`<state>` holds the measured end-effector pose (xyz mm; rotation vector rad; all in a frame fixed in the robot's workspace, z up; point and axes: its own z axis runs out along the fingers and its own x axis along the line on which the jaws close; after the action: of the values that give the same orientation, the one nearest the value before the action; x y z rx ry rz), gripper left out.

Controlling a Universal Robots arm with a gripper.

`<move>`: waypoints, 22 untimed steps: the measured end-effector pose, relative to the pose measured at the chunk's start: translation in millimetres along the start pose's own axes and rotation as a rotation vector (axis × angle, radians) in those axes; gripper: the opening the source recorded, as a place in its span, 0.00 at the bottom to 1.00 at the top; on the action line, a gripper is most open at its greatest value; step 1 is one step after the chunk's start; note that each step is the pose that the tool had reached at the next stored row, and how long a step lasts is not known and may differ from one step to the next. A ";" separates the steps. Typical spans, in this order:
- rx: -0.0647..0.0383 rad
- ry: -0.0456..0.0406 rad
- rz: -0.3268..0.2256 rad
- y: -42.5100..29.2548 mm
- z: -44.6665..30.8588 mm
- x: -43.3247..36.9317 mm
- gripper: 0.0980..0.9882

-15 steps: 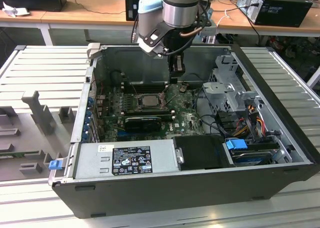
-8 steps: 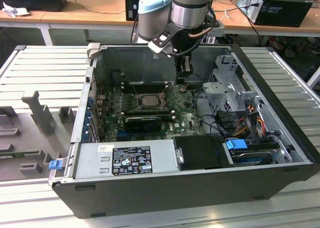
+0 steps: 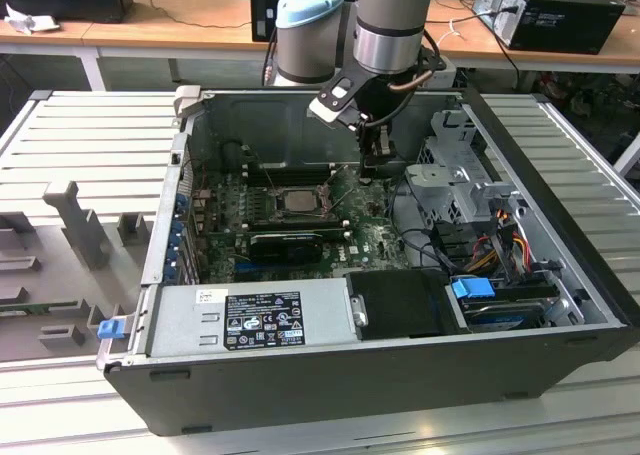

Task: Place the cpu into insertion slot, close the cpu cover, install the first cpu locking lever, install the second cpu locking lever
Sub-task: 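Close the cpu cover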

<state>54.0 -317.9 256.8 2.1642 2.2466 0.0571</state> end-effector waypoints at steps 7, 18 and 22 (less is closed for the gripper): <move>0.009 0.0012 -0.010 -4.6 1.8 0.1 0.01; 0.010 0.0011 -0.010 -9.7 1.9 0.3 0.01; 0.010 0.0012 -0.010 -12.4 1.8 0.4 0.01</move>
<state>41.7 -317.9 254.5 2.1579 2.2635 0.0469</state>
